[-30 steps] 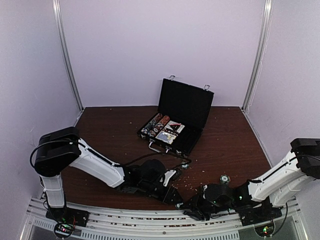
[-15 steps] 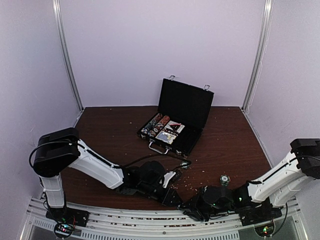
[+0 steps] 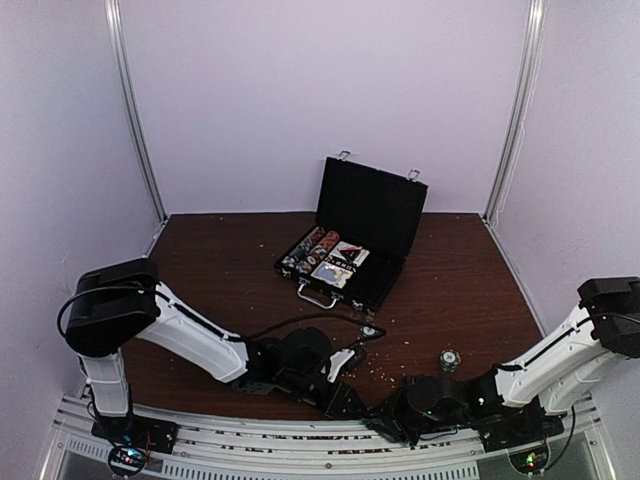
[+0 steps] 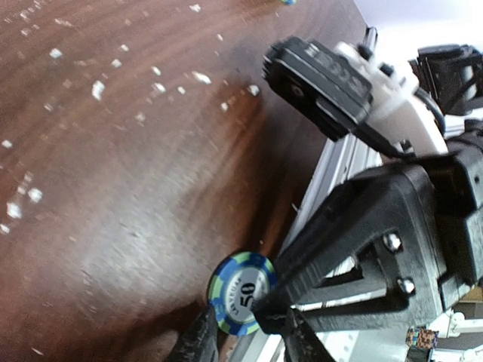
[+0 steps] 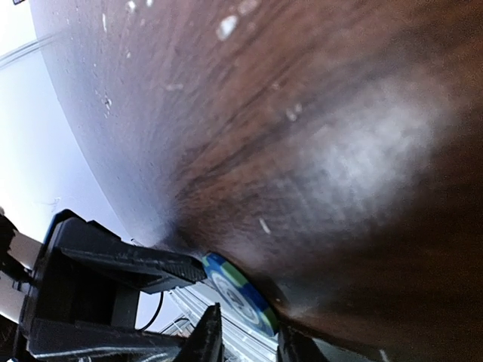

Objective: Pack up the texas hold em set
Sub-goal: Pick up the poker chip from the corner of the board, then place the poker chip in the slot.

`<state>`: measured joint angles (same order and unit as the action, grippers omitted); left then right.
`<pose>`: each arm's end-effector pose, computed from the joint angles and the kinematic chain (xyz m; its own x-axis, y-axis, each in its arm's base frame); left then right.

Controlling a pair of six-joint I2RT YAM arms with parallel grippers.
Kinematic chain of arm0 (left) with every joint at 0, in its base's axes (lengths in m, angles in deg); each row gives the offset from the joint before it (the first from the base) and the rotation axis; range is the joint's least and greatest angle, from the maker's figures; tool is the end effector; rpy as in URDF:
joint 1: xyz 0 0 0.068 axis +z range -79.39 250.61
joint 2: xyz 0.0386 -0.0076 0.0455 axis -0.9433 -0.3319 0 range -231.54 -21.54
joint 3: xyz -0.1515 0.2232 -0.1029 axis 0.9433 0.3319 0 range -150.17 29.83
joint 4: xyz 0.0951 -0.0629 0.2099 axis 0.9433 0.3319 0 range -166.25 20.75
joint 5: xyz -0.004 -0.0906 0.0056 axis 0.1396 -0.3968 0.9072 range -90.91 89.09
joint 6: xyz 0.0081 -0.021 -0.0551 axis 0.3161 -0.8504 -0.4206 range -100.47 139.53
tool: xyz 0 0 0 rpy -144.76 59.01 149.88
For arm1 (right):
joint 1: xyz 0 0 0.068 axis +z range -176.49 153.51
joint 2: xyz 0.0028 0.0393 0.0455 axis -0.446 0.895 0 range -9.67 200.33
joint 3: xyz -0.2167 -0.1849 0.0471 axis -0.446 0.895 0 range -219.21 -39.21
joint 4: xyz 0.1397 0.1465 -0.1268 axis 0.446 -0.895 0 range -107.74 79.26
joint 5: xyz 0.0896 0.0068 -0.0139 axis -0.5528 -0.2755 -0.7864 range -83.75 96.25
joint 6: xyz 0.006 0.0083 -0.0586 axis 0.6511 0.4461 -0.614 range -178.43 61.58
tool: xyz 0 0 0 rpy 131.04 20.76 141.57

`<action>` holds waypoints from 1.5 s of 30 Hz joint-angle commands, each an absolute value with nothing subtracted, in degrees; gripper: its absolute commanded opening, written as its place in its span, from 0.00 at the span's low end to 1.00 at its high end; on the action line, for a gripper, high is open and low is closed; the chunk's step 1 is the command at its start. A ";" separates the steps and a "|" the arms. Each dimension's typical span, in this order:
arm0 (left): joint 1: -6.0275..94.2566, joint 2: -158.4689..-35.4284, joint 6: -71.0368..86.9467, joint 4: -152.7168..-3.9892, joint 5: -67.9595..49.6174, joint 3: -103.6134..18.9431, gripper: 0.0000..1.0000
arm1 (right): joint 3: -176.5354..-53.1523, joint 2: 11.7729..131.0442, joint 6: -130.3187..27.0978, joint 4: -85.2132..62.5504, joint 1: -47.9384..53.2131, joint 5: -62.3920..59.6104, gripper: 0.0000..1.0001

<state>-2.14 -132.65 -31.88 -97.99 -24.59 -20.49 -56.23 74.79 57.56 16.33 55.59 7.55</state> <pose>0.0929 -0.3581 0.1399 -0.8725 0.3958 -0.2866 0.4572 0.4538 -0.7649 0.0316 0.2204 0.1356 -0.8488 0.4204 0.3206 0.5131 0.5088 0.6913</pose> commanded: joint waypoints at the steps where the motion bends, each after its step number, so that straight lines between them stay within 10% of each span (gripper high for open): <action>1: -4.34 -133.23 -31.91 -97.86 -27.66 -20.32 0.32 | -54.01 77.33 58.11 14.29 54.63 16.42 0.23; 23: -2.36 -125.13 -33.99 -93.93 -19.55 -17.63 0.35 | -54.18 62.14 48.35 8.90 54.26 26.46 0.00; 31: 8.70 -114.10 -33.41 -86.30 -15.05 -9.15 0.58 | -61.28 59.18 16.48 2.33 38.08 16.20 0.00; 45: 21.64 -107.80 -33.66 -86.78 -14.83 -1.00 0.70 | -125.78 105.65 -47.32 -23.22 16.14 -4.80 0.00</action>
